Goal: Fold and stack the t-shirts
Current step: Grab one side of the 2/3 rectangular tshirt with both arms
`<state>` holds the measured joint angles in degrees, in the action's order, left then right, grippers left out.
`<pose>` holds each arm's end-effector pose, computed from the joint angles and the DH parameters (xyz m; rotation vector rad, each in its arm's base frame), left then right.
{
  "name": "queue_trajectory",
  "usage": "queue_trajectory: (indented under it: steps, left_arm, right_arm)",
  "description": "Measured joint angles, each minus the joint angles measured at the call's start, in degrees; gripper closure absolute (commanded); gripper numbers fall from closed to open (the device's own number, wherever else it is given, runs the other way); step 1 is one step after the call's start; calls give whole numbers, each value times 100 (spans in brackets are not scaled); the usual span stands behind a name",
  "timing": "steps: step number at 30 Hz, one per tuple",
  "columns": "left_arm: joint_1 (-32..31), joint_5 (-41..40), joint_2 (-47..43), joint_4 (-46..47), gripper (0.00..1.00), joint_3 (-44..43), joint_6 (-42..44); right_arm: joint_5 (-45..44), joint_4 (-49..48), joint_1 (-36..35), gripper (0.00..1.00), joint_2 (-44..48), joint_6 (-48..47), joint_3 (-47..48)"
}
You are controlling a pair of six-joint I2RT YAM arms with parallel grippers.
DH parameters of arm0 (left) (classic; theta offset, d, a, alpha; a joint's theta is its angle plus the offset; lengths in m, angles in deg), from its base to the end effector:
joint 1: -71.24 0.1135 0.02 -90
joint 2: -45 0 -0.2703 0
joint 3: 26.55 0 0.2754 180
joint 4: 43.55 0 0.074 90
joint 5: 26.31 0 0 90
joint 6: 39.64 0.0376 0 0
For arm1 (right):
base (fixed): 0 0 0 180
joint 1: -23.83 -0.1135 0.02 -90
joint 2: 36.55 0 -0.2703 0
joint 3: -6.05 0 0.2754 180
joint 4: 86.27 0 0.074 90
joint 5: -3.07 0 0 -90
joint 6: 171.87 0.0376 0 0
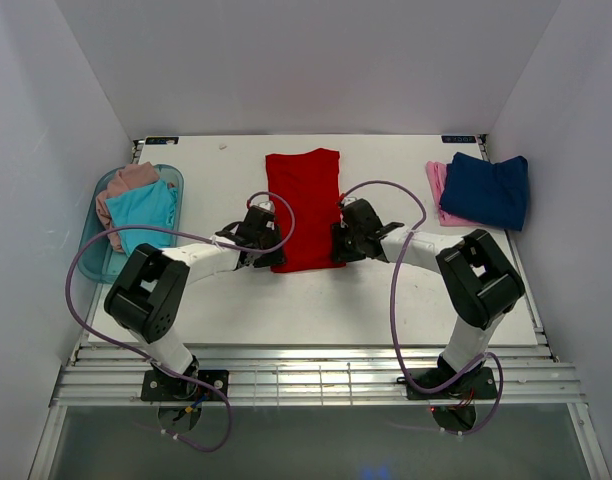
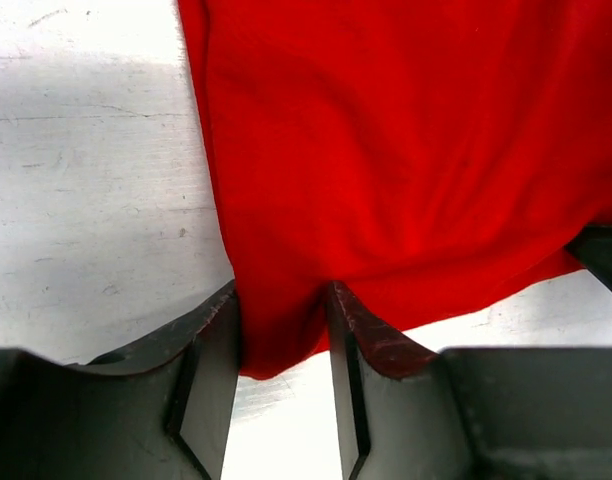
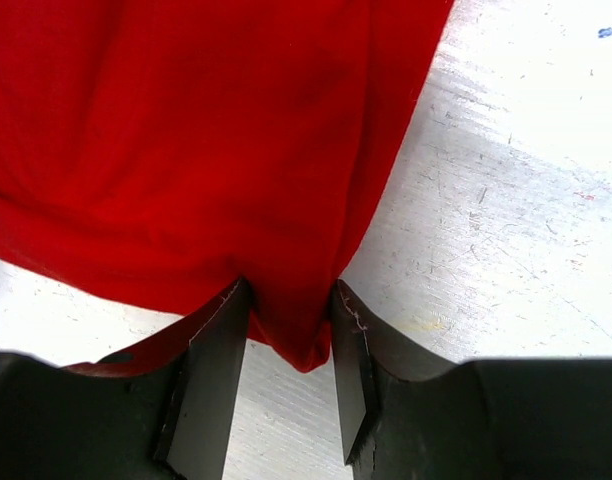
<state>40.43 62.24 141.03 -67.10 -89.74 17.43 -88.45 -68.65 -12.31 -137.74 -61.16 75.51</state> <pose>0.2938 -0.1741 0.1400 -0.0581 2.6030 -0.3872 0.3070 0.2229 0.1492 -0.3202 2.4542 0.4075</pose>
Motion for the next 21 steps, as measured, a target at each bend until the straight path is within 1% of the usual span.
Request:
queue_trajectory:
  steps: [5, 7, 9, 11, 12, 14, 15, 16, 18, 19, 20, 21]
  left_arm:
    - [-87, -138, -44, -175, 44, -33, 15]
    - [-103, -164, -94, -264, 44, -9, 15]
    - [-122, -195, -131, -297, 47, 31, 11]
    - [-131, -229, -133, -310, 49, 37, 13]
    - [-133, -236, -127, -315, 51, 35, 4]
    - [-140, -238, -107, -332, 56, 28, -11]
    - [-140, -240, -101, -341, 65, 22, -13]
    - [-144, -254, -90, -352, 70, 20, -28]
    - [-144, -243, -57, -341, 80, 15, -31]
    - [-149, -243, -50, -339, 90, 13, -31]
    - [-157, -227, -48, -326, 94, 13, -46]
    - [-170, -216, -50, -310, 98, 22, -26]
  right_arm:
    - [-4, -66, -2, 57, 37, 22, -63]
    - [-9, -87, -2, 57, 57, 35, -92]
    - [-15, -111, -4, 57, 83, 50, -136]
    - [-22, -140, -7, 60, 96, 59, -164]
    - [-26, -144, -9, 61, 96, 70, -168]
    - [-44, -186, -9, 69, 96, 74, -197]
    - [-42, -216, -7, 71, 96, 90, -214]
    - [-35, -254, -9, 77, 96, 103, -236]
    - [0, -310, -11, 83, 92, 129, -267]
    - [17, -341, -11, 90, 94, 138, -286]
    - [28, -361, -13, 92, 94, 133, -302]
    - [39, -374, -15, 92, 96, 144, -323]
